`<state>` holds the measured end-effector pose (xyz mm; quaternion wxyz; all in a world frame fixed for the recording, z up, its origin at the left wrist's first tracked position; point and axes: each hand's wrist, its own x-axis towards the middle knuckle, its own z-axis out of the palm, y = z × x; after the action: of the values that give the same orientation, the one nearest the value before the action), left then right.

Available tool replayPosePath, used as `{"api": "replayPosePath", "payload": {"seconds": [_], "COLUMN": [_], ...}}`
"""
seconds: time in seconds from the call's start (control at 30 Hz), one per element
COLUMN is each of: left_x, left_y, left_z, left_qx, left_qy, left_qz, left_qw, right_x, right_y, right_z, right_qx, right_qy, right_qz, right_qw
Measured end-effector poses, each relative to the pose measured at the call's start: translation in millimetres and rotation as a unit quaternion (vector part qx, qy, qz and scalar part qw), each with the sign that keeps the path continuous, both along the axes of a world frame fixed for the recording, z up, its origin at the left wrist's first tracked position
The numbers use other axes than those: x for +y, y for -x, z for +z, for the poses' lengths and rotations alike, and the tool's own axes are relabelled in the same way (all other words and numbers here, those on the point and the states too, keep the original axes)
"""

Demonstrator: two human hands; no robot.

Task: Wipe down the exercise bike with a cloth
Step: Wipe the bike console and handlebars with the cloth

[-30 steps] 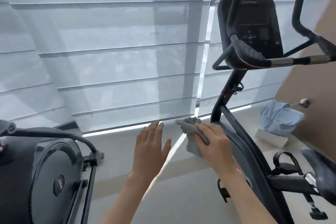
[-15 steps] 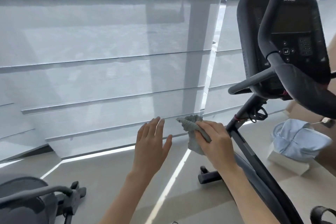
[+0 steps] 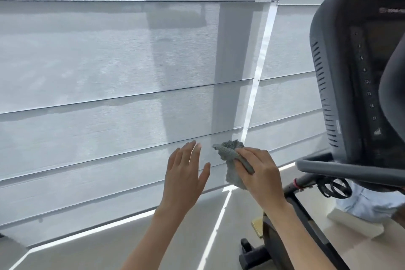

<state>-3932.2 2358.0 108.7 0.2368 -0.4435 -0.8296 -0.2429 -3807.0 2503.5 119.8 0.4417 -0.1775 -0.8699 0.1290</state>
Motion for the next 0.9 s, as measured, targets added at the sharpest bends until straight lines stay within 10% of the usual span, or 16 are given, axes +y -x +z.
{"api": "replayPosePath", "payload": {"seconds": [0.4, 0.9], "left_x": [152, 290], "left_y": [133, 83], "left_z": [34, 121], "left_qx": [0.045, 0.062], "left_qy": [-0.039, -0.128], "left_qz": [-0.275, -0.603], "left_qw": [0.959, 0.785], "right_x": [75, 55], "right_y": [76, 18], "right_z": [21, 113], "right_qx": [0.042, 0.061], "right_qy": [-0.020, -0.137], "right_qz": [-0.236, -0.536], "right_qw": [0.971, 0.831]}}
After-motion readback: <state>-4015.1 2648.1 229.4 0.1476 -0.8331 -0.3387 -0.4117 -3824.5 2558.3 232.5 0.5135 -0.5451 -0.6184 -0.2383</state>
